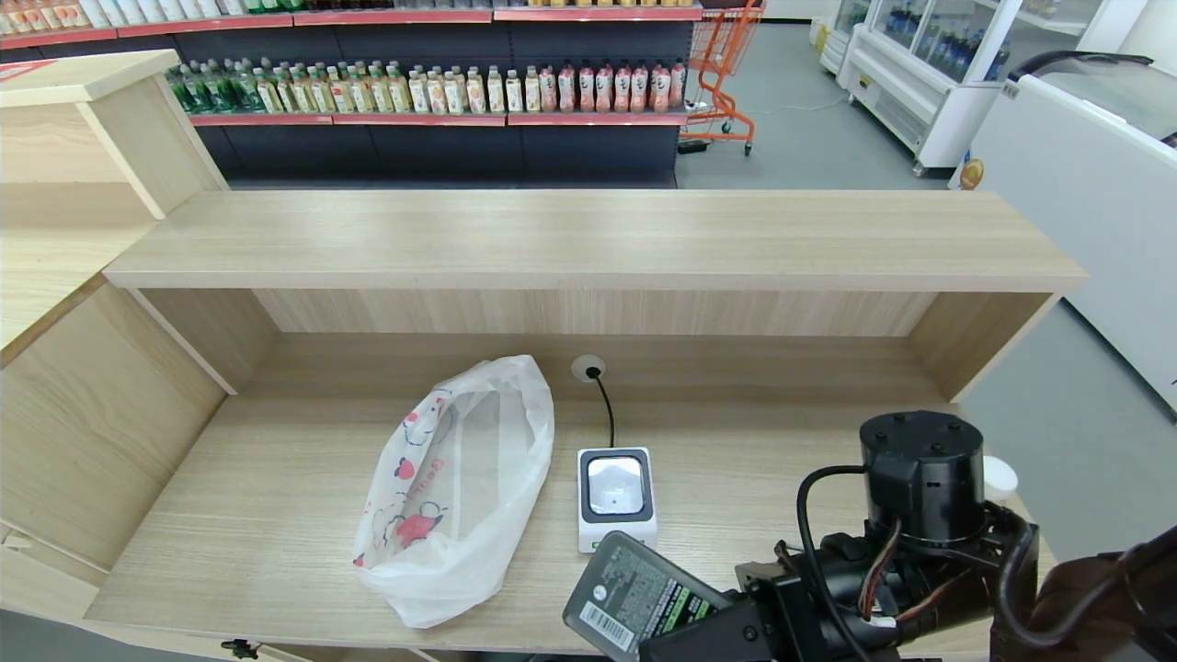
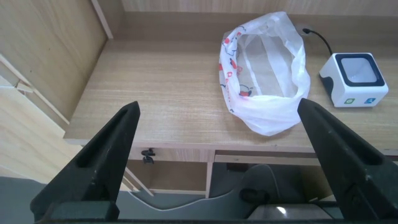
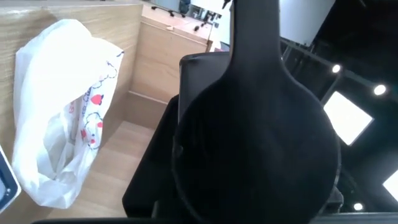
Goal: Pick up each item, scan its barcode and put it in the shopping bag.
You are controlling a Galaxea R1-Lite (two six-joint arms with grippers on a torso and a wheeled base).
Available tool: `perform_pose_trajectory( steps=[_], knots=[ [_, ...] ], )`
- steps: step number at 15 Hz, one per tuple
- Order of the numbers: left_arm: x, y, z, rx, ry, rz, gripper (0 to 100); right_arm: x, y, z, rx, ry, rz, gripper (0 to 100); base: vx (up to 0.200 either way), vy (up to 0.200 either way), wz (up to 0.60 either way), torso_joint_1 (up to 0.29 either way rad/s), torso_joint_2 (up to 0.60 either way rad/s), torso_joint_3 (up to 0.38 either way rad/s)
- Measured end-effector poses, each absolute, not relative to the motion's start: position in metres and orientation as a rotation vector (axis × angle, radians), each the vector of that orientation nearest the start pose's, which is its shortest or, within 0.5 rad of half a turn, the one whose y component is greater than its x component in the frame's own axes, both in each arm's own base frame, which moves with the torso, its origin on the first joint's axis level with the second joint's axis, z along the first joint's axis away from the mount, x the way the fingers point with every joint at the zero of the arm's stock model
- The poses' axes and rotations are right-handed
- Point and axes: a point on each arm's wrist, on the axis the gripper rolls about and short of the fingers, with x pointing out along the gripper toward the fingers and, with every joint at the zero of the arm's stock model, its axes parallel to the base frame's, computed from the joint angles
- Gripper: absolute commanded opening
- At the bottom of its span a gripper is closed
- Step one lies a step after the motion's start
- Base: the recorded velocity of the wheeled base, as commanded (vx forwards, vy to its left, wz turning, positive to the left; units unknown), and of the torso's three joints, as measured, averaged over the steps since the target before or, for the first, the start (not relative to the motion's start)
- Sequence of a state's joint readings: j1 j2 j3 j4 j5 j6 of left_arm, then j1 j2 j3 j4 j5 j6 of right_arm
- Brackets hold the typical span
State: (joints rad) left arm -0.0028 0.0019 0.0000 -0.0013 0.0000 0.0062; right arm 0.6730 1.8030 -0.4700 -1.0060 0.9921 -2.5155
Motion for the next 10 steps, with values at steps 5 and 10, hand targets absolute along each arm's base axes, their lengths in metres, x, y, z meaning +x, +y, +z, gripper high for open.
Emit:
perform_pose_trajectory(
  steps=[5,10],
  knots=[
    [-0.023,0.000,0.076,0.006,0.001,-0.003,100,0.193,0.177,0.153,2.506,2.360,-1.914,0,0.000,0.000,0.00,0.000,0.00,0.000],
    [-0.023,0.000,0.076,0.006,0.001,-0.003,100,0.171,0.120,0.214,2.579,1.878,-3.862,0,0.000,0.000,0.00,0.000,0.00,0.000]
  ],
)
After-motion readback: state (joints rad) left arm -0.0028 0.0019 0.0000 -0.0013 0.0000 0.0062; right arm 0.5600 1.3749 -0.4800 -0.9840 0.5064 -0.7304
